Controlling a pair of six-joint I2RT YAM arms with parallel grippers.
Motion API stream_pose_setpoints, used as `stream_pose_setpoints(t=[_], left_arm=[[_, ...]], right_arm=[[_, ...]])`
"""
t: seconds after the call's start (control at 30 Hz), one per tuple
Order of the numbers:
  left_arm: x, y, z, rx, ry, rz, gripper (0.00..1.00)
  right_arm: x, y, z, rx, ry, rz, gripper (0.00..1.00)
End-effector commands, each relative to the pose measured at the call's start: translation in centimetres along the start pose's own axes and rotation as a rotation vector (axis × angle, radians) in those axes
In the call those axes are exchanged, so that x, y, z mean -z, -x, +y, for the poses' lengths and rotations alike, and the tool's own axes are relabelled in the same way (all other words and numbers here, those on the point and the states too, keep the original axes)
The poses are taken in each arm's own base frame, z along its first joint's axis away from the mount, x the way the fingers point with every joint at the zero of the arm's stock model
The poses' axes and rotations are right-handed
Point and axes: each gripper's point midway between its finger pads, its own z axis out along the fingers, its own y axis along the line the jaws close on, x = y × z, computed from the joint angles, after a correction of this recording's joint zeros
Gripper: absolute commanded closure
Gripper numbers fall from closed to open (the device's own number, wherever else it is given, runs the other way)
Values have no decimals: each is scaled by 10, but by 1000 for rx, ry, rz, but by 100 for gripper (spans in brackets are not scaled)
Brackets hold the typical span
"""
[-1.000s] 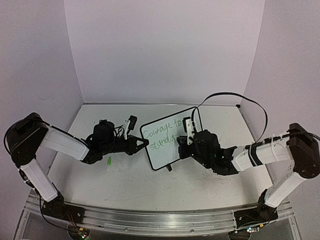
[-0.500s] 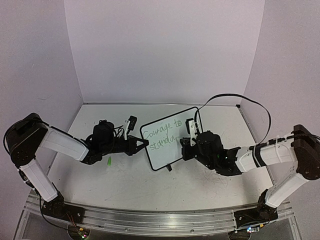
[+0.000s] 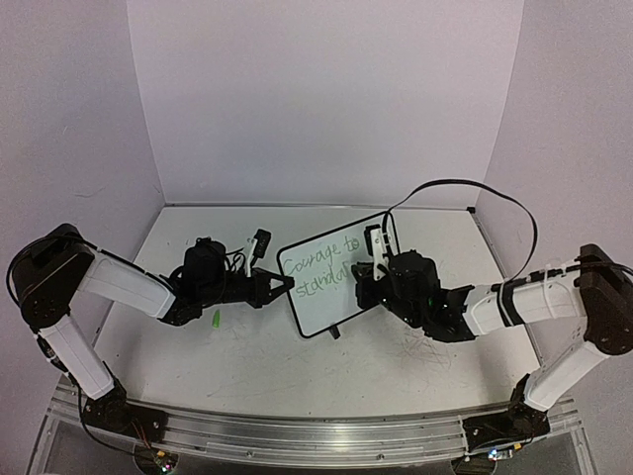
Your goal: Write a sentence on the whiteboard
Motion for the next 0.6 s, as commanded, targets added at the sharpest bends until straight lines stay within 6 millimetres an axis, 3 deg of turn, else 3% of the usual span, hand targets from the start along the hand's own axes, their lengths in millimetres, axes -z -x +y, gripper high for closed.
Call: stream_pose_setpoints(t=[0.0,0.13,0.57], left_arm=[[4,-5,7,-39,38,18,100],[3,-6,7,-39,36,21,100],[5,-6,6,-41,38,18,100]], right_arm=[[-5,25,2,-16,-9,-65,100],[-7,20,-2,-8,-32,-55,100],[-7,-21,-6,6,-32,58,100]])
